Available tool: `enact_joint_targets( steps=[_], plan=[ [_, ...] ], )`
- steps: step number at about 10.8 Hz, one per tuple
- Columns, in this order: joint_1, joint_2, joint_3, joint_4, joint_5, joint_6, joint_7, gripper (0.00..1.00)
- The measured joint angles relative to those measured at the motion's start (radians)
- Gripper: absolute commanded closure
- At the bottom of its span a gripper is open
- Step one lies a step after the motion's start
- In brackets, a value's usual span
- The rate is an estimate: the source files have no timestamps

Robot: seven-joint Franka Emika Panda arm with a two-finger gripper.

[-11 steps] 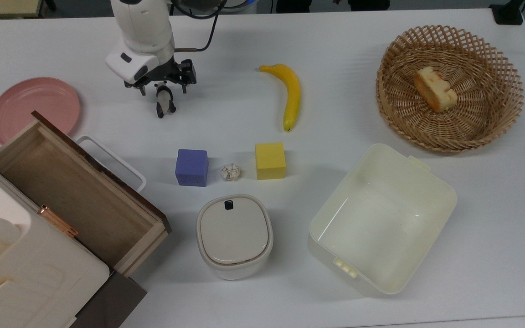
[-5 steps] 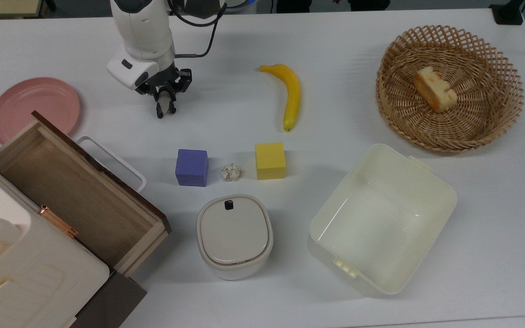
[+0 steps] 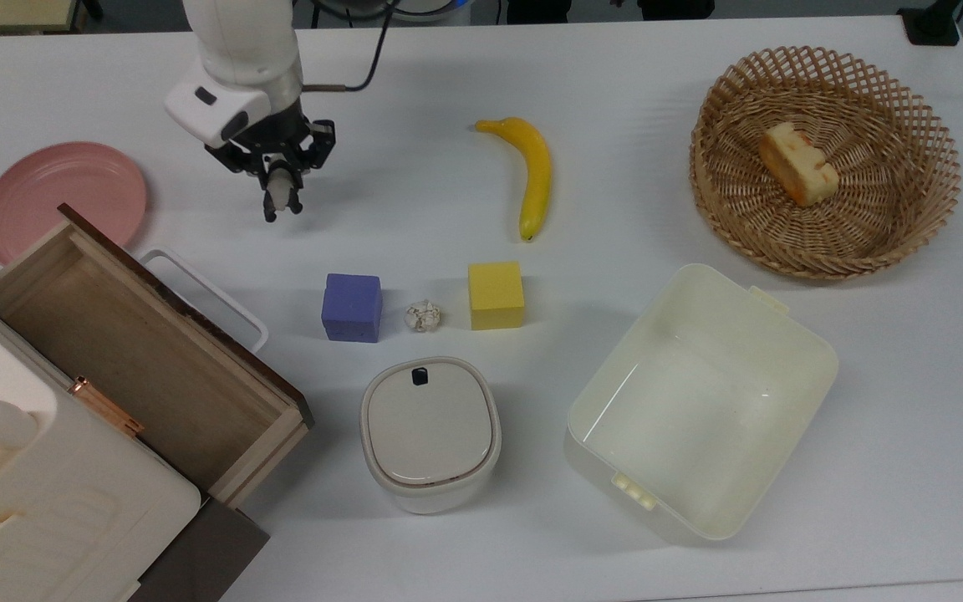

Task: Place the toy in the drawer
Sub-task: 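Lift the panda and carry it over the open wooden drawer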

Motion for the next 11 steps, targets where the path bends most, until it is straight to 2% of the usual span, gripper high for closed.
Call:
enact_joint_targets(
  steps=[2,5,8,11],
  plan=[
    [0.002,-0.011,0.003,0.118,0.000,-0.089,-0.062,0.80],
    [0.005,-0.013,0.007,0.282,-0.004,-0.128,-0.134,0.80],
    [0.017,0.012,0.010,0.365,-0.056,-0.130,-0.286,0.79],
    [0.019,0.102,0.011,0.471,-0.124,-0.114,-0.406,0.76]
  ],
)
